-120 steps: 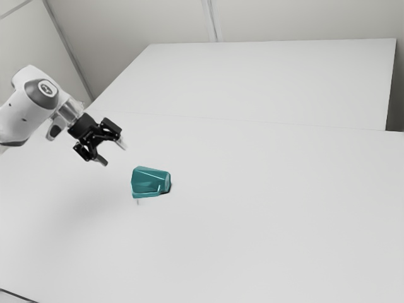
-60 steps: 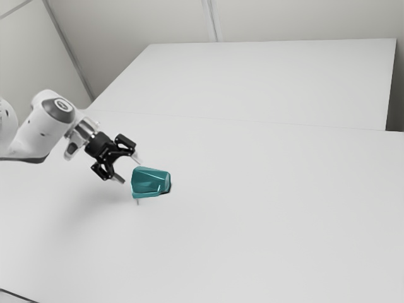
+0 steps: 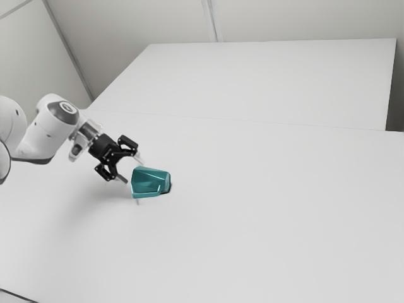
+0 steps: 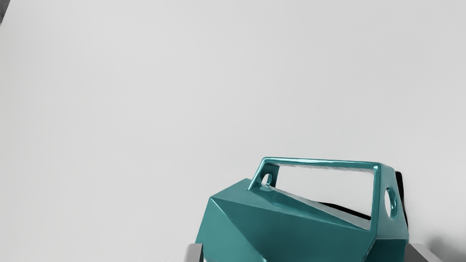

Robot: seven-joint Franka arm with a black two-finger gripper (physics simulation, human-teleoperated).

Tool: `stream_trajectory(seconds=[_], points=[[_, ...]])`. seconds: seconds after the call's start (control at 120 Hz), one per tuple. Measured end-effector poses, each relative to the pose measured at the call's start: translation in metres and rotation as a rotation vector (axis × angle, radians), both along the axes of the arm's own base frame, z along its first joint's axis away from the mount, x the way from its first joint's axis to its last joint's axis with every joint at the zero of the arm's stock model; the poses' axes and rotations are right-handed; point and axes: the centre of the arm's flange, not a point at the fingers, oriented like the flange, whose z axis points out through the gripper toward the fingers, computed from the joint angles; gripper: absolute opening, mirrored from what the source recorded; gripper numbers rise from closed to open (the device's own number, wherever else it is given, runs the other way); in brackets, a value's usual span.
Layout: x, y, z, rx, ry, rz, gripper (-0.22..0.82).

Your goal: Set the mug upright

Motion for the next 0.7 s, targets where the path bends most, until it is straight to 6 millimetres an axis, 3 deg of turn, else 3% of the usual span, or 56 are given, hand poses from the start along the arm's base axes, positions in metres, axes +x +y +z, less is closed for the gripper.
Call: stream_trajectory(seconds=[0.225,0.342,0.5,0.7], points=[[0.021,0.009,-0.01,-0.032,-0.023,0.046,0.6],[0.017,0.016,-0.012,-0.054,-0.023,0.079,0.57],[0.008,0.022,-0.019,-0.09,-0.007,0.118,0.44],[0.001,0.018,-0.02,-0.14,-0.006,0.153,0.19]])
